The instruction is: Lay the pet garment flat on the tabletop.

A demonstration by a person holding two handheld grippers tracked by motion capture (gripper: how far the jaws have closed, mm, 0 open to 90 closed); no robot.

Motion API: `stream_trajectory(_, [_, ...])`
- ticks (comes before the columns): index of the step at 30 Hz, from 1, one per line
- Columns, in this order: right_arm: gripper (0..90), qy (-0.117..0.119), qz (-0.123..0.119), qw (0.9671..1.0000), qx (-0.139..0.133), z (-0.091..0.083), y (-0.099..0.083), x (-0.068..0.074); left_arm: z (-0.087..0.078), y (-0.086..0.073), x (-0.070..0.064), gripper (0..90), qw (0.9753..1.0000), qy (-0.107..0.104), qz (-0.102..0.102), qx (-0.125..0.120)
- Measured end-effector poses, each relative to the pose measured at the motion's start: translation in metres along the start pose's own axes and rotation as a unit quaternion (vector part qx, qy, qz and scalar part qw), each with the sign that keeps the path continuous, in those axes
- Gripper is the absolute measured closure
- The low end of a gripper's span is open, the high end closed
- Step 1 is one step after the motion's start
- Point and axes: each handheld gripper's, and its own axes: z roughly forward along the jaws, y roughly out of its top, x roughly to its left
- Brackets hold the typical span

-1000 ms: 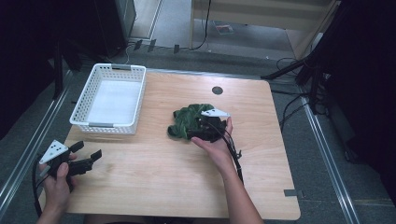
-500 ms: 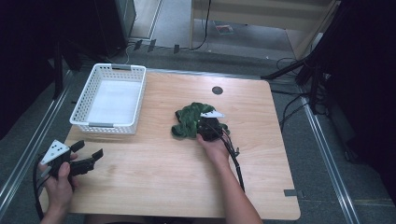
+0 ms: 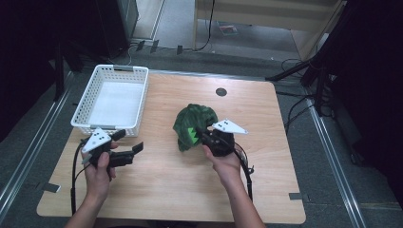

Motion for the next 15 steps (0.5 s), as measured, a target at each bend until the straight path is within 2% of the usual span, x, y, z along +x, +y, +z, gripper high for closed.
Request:
stream_trajectory(2, [85.3,0.020,0.001,0.9998,-0.006,-0.014,-0.007,0.011,0.003,-0.005,-0.004,13.5,0.9998,-0.011,0.007,0.013])
stream_trajectory(4, [85.3,0.037,0.011,0.9992,-0.002,-0.022,-0.021,0.018,0.003,-0.011,-0.006,13.5,0.9995,-0.024,-0.005,0.017])
stream_trajectory(5, [85.0,0.039,0.006,0.9991,0.012,-0.022,-0.028,0.021,0.003,-0.013,-0.008,13.5,0.9994,-0.028,-0.009,0.018])
stream_trajectory(7, [83.9,0.021,-0.025,0.9987,0.040,-0.020,-0.042,0.026,0.004,-0.018,-0.011,13.5,0.9992,-0.030,-0.006,0.025])
stream_trajectory(8, [82.5,0.011,-0.030,0.9983,0.049,-0.018,-0.049,0.025,0.005,-0.020,-0.012,13.5,0.9990,-0.033,-0.005,0.029])
stream_trajectory(10, [73.4,-0.011,-0.044,0.9957,0.080,-0.013,-0.058,0.023,0.006,-0.023,-0.015,13.5,0.9987,-0.037,-0.001,0.035])
stream_trajectory(12, [57.7,-0.013,-0.053,0.9909,0.123,-0.009,-0.061,0.019,0.008,-0.025,-0.018,13.5,0.9982,-0.044,0.003,0.042])
stream_trajectory(13, [51.1,-0.011,-0.049,0.9901,0.131,-0.009,-0.062,0.017,0.009,-0.025,-0.019,13.5,0.9978,-0.049,0.005,0.044])
stream_trajectory(15, [45.4,-0.002,-0.031,0.9926,0.117,-0.017,-0.058,0.011,0.012,-0.027,-0.021,14.3,0.9969,-0.061,0.004,0.050])
